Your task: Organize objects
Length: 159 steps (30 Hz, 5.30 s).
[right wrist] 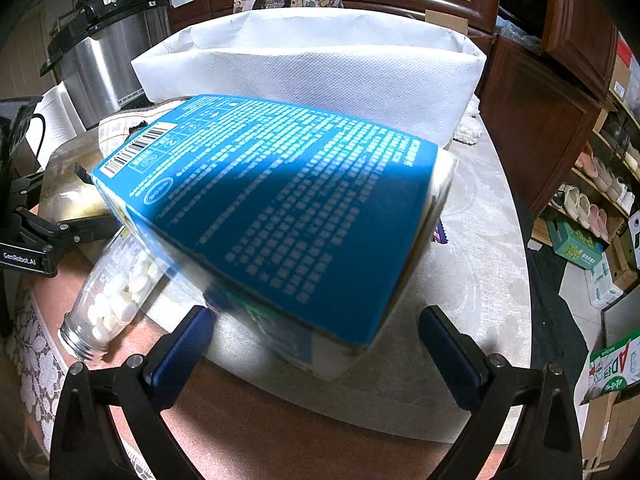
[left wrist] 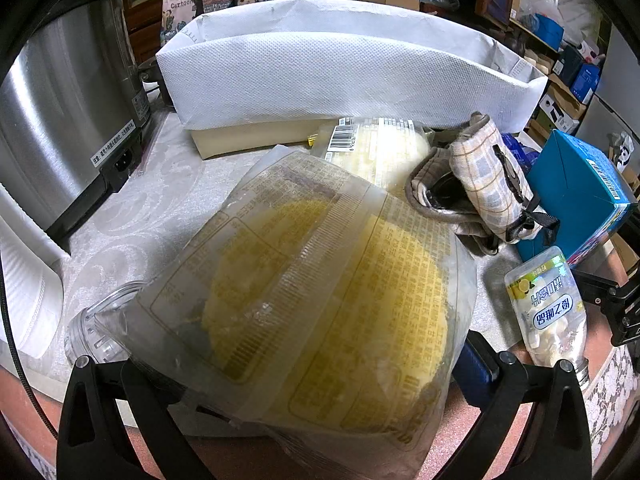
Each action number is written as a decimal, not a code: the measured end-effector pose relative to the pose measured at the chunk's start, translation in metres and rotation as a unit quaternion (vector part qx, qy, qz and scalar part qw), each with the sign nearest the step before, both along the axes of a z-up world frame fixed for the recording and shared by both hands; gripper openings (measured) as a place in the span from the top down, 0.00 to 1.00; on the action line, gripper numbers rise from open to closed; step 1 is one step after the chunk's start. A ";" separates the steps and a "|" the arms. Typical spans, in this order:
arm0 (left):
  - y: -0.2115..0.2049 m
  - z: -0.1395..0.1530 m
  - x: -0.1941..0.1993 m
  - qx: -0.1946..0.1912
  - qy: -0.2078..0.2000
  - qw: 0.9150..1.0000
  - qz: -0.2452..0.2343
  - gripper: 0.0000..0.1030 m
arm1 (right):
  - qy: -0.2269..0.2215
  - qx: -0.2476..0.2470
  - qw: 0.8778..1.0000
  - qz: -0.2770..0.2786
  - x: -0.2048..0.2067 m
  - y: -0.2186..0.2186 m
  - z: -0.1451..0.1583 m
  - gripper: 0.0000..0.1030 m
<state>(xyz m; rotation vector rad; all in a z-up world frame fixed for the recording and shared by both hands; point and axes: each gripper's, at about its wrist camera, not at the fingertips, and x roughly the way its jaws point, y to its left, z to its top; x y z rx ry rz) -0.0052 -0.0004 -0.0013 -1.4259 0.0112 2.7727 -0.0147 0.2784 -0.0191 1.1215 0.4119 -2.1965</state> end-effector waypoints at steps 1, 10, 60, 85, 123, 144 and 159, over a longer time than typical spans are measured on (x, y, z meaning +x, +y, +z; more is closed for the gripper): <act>0.000 0.000 0.000 0.000 0.000 1.000 0.000 0.00 | 0.000 0.000 1.000 0.000 0.000 0.000 0.000 0.00; 0.000 0.000 0.000 0.000 0.000 1.000 0.000 0.01 | 0.000 0.000 1.000 0.000 0.000 0.000 0.000 0.00; 0.004 0.056 0.074 0.074 0.116 0.990 -0.005 0.17 | 0.020 -0.224 0.970 -0.092 0.047 0.047 0.078 0.07; 0.054 0.133 -0.109 0.157 0.117 0.973 -0.124 0.16 | -0.288 -0.499 0.817 0.013 -0.146 -0.033 0.097 0.58; 0.053 0.102 -0.090 0.065 0.158 0.985 -0.035 0.23 | 0.041 -0.268 0.940 -0.205 -0.104 -0.010 0.128 0.38; 0.042 0.094 -0.033 0.044 0.204 0.978 -0.019 0.26 | 0.087 -0.205 0.953 -0.203 -0.079 -0.029 0.136 0.38; 0.015 0.085 -0.039 0.126 0.169 0.978 -0.001 0.29 | 0.019 -0.206 0.963 -0.174 -0.038 -0.019 0.112 0.38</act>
